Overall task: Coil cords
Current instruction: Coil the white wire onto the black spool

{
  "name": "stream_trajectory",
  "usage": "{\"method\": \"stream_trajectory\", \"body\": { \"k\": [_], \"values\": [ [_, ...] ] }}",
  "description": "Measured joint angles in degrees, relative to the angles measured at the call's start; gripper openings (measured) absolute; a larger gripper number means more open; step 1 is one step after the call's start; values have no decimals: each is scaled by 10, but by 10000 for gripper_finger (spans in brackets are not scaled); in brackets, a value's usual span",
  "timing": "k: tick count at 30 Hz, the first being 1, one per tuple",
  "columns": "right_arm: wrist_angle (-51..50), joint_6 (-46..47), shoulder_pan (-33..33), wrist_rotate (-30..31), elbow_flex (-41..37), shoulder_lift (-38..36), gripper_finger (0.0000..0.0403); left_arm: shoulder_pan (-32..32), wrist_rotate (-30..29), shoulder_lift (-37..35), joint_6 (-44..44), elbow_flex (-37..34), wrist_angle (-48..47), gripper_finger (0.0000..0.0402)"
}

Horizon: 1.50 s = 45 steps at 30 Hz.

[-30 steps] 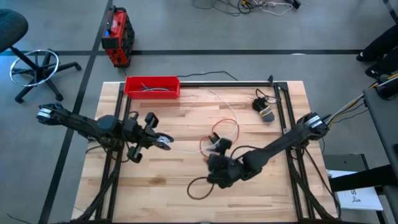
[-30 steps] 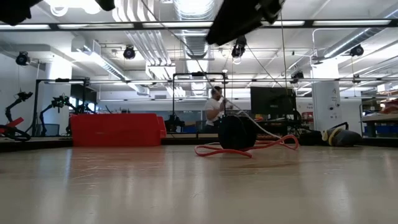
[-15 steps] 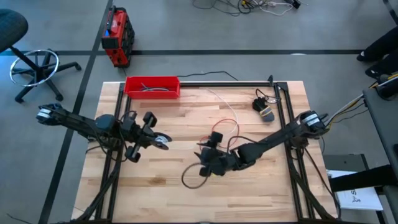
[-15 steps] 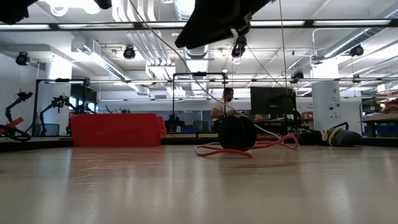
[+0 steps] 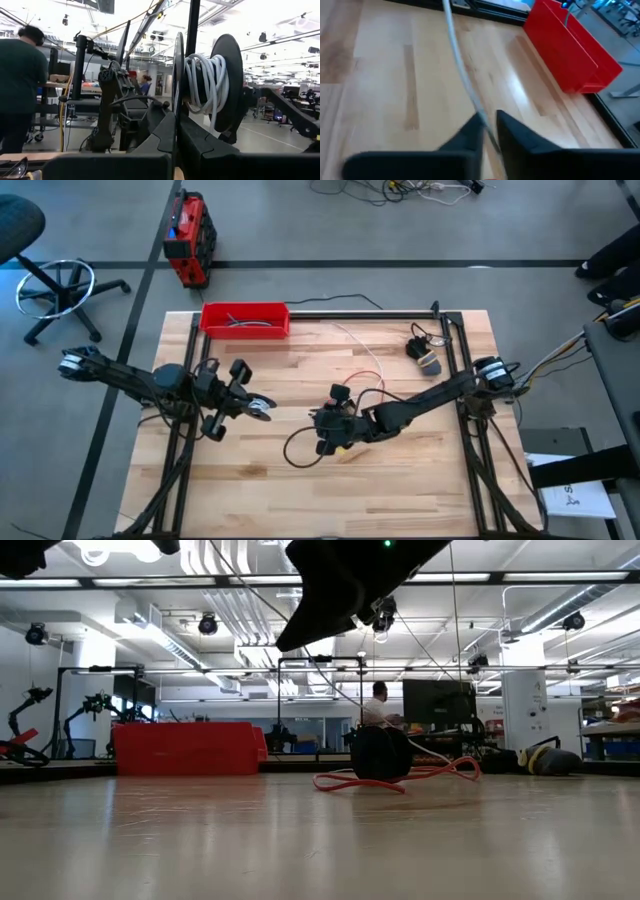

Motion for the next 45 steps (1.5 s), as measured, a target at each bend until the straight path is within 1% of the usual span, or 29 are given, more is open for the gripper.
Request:
{"method": "stream_trajectory", "body": {
  "k": [1, 2, 3, 8, 11, 13, 16, 18, 21, 24, 26, 30, 36, 40, 44, 45],
  "values": [
    [-2, 0, 0, -1, 0, -3, 30, 0, 0, 0, 1, 0, -3, 0],
    [-9, -1, -1, -1, 0, -8, 15, 0, 0, 0, 5, 0, -8, 0],
    [-13, -2, -2, 0, 0, -15, 10, 0, 0, -1, 10, 0, -17, 0],
    [-77, 10, 6, 43, 0, -77, 2, 0, 0, -2, 20, 0, -63, 0],
    [-137, 39, 10, 42, 0, -123, 1, 0, 0, 1, 32, 0, -105, 0],
    [-194, 63, 12, 42, 0, -158, 1, 0, 0, 3, 34, -1, -127, 0],
    [-276, 115, 17, 43, 0, -201, 1, 0, 0, 5, 34, -1, -125, 0],
    [-300, 143, 22, 41, 0, -223, 1, 0, 0, 5, 34, -1, -125, 0],
    [-291, 154, 32, 27, 0, -250, 0, 0, -13, 12, 34, -1, -141, 0],
    [-267, 160, 40, -13, 0, -262, 0, 0, -78, 30, 35, -1, -174, 0],
    [-254, 172, 43, -24, 0, -264, 0, 1, -109, 49, 35, -2, -193, 0],
    [-245, 202, 42, -24, 0, -265, 0, 2, -101, 95, 35, -2, -190, 0],
    [-251, 204, 39, -12, 0, -270, 0, 2, -74, 150, 42, 10, -186, 0],
    [-238, 204, 34, -1, 0, -276, 0, 3, -72, 183, 39, 29, -185, 0],
    [-205, 206, 28, -2, 0, -276, 0, 3, -75, 230, 39, 56, -224, 0],
    [-197, 212, 28, -3, 0, -276, 0, 4, -84, 245, 39, 66, -234, 0]
  ]
}}
